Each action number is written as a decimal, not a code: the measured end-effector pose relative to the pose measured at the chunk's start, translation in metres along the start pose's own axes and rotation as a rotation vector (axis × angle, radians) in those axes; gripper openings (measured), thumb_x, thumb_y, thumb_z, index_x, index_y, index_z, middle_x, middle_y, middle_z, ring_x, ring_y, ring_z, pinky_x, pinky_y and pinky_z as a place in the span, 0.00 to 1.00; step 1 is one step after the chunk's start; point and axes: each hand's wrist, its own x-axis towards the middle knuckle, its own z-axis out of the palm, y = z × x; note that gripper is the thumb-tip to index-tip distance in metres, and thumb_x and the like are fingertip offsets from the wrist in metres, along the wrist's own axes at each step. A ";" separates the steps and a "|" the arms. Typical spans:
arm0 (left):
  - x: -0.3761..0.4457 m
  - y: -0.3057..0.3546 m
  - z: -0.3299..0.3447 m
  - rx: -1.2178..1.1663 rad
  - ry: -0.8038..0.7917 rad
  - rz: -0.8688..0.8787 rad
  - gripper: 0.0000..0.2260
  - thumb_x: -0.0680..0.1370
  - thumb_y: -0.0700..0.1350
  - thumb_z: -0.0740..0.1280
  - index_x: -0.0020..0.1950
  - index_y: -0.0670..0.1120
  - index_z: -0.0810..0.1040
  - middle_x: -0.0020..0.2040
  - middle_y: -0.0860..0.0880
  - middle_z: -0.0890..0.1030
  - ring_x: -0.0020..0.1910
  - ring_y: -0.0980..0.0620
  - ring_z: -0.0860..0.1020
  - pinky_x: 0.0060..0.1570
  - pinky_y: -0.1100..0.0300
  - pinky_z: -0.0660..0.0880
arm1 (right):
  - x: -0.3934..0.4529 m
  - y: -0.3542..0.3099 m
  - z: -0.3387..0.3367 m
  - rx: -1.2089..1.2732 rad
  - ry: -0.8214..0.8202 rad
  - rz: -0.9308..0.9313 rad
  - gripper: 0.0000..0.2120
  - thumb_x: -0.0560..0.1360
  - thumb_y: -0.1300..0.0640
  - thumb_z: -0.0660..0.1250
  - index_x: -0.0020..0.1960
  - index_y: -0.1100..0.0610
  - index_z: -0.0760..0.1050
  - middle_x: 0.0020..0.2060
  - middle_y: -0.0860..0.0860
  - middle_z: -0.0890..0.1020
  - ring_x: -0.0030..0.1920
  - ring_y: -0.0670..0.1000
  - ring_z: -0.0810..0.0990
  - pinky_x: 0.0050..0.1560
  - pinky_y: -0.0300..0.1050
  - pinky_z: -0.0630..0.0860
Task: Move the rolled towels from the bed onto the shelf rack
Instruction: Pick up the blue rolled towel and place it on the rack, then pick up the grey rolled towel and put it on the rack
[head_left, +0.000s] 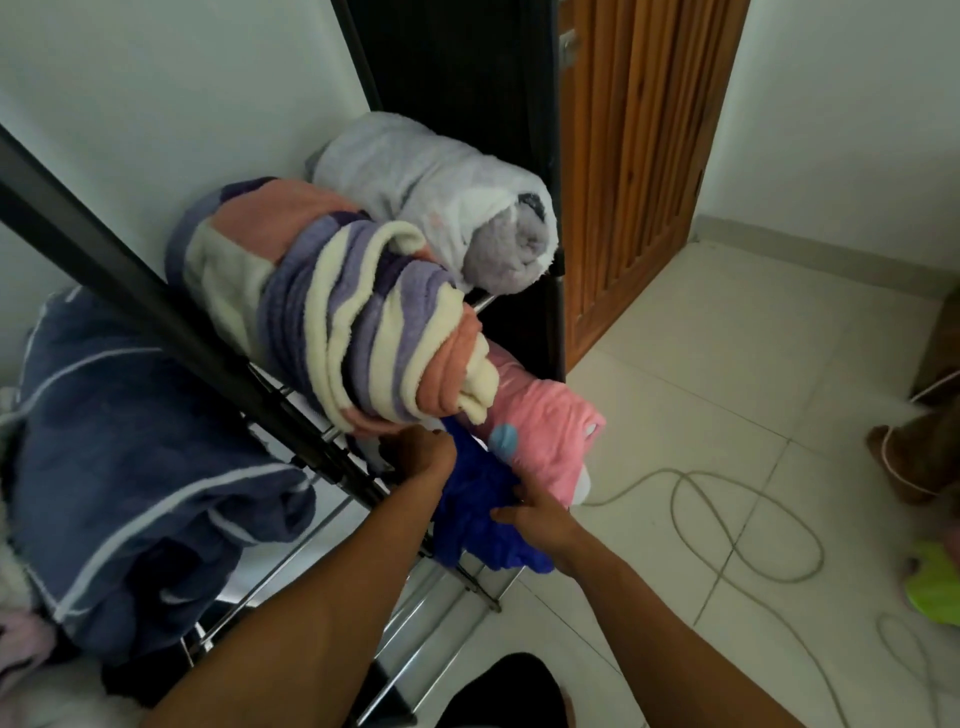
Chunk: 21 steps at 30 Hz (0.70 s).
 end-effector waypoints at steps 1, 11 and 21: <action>-0.008 0.000 0.001 0.067 0.036 0.132 0.19 0.79 0.39 0.59 0.69 0.34 0.68 0.67 0.34 0.71 0.65 0.35 0.71 0.64 0.47 0.69 | -0.006 0.001 -0.007 0.027 0.022 0.030 0.34 0.75 0.64 0.65 0.77 0.56 0.54 0.72 0.54 0.67 0.71 0.54 0.67 0.60 0.38 0.67; -0.163 0.049 0.091 0.244 -0.534 0.693 0.08 0.77 0.41 0.63 0.48 0.39 0.81 0.48 0.38 0.84 0.50 0.39 0.80 0.48 0.52 0.74 | -0.203 0.063 -0.148 0.450 0.657 0.177 0.23 0.75 0.63 0.65 0.69 0.56 0.66 0.51 0.55 0.81 0.51 0.55 0.80 0.50 0.46 0.75; -0.474 0.069 0.223 0.482 -1.067 1.106 0.09 0.76 0.44 0.64 0.48 0.41 0.82 0.50 0.41 0.84 0.53 0.43 0.80 0.50 0.56 0.74 | -0.499 0.210 -0.223 0.996 1.273 0.157 0.13 0.77 0.64 0.63 0.61 0.59 0.71 0.44 0.55 0.81 0.42 0.52 0.79 0.45 0.44 0.74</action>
